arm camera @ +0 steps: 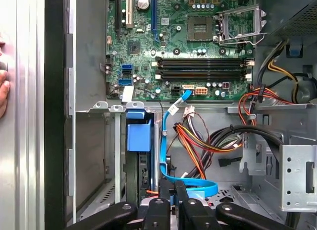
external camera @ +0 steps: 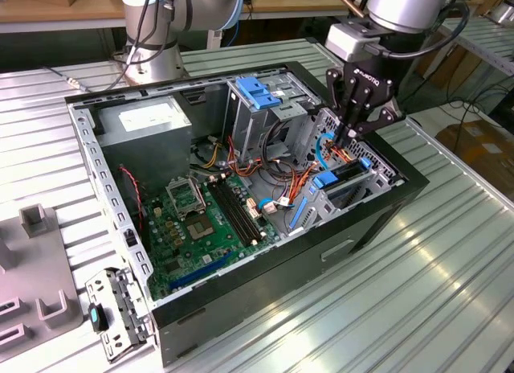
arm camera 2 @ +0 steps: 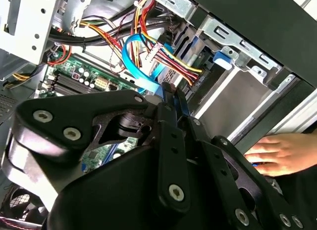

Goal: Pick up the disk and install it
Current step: 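Insert the second disk wire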

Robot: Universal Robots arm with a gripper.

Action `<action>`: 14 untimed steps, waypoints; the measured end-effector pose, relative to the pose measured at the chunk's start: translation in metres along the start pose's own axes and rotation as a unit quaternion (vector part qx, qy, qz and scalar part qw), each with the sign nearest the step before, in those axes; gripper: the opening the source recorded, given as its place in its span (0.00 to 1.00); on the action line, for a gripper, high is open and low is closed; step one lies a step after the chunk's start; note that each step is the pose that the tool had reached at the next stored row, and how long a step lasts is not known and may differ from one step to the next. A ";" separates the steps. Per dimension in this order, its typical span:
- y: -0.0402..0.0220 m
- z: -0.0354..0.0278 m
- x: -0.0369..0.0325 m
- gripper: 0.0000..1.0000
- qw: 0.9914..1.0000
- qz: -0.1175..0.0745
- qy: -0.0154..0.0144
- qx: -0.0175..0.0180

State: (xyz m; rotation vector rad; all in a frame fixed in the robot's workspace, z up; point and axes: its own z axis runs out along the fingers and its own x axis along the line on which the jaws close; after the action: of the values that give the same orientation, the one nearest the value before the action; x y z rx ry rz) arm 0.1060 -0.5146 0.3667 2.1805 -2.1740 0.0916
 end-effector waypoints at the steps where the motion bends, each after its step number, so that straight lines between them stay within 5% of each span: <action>1: 0.0000 0.0001 0.0016 0.16 1.000 0.000 0.000 0.000; 3: 0.0000 0.0006 0.0039 0.16 1.000 0.000 -0.002 0.000; 4: 0.0000 0.0015 0.0084 0.16 1.000 0.000 -0.010 0.000; 8: 0.0004 0.0044 0.0234 0.16 1.000 0.000 -0.027 0.000; 12: 0.0025 0.0048 0.0239 0.16 1.000 0.000 -0.028 0.000; 14: 0.0043 0.0052 0.0269 0.16 1.000 0.000 -0.031 0.001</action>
State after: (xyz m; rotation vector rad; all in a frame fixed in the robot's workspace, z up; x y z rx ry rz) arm 0.1018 -0.5419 0.3638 2.2140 -2.2064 0.0262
